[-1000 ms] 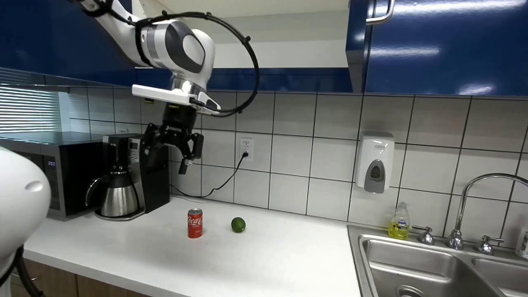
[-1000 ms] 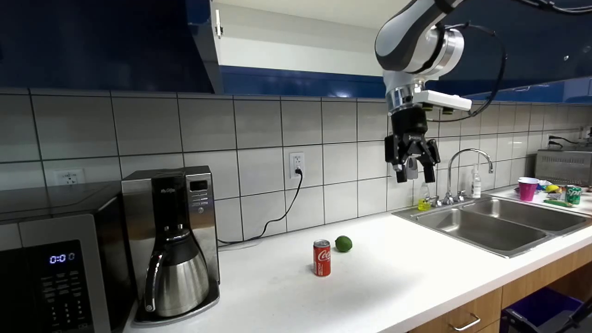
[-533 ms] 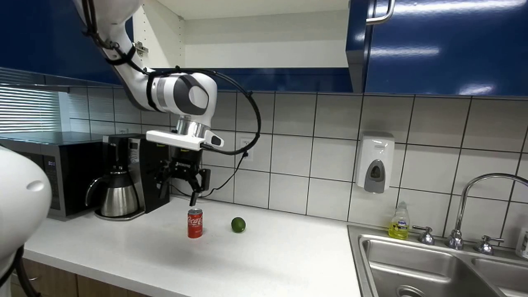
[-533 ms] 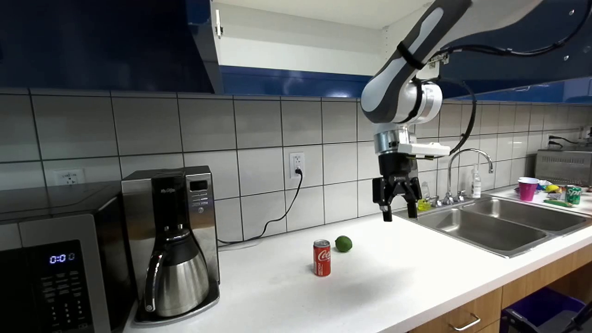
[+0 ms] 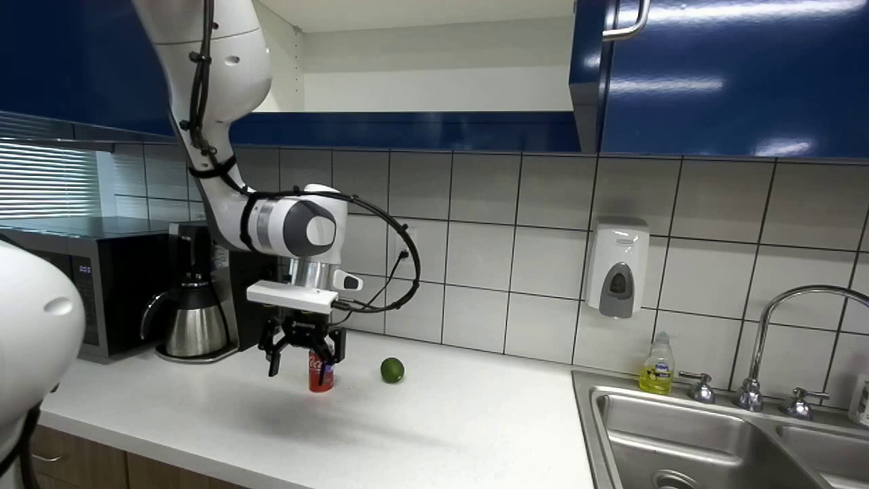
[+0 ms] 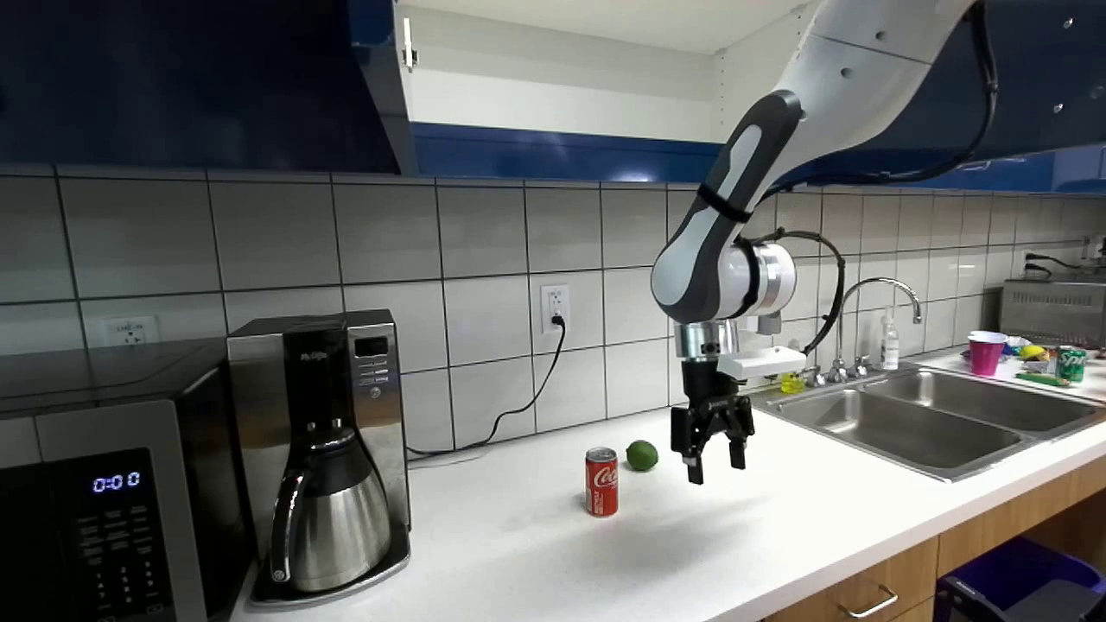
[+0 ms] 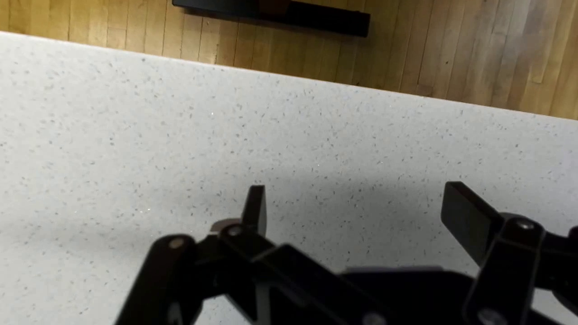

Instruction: Put the can in the top cabinet

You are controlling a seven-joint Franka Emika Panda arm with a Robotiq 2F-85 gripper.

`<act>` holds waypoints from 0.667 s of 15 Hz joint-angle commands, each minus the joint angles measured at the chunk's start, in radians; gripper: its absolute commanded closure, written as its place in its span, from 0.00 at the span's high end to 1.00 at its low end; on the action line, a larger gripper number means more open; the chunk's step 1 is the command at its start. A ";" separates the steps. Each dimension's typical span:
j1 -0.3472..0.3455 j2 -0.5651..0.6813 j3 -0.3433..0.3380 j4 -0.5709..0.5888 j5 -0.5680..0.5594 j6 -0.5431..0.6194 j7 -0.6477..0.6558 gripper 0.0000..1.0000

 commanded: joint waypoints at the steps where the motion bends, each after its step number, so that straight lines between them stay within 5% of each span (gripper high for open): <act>1: -0.012 0.089 0.044 0.019 0.020 0.134 -0.015 1.00; 10: -0.033 0.262 0.124 0.083 0.038 0.491 0.025 1.00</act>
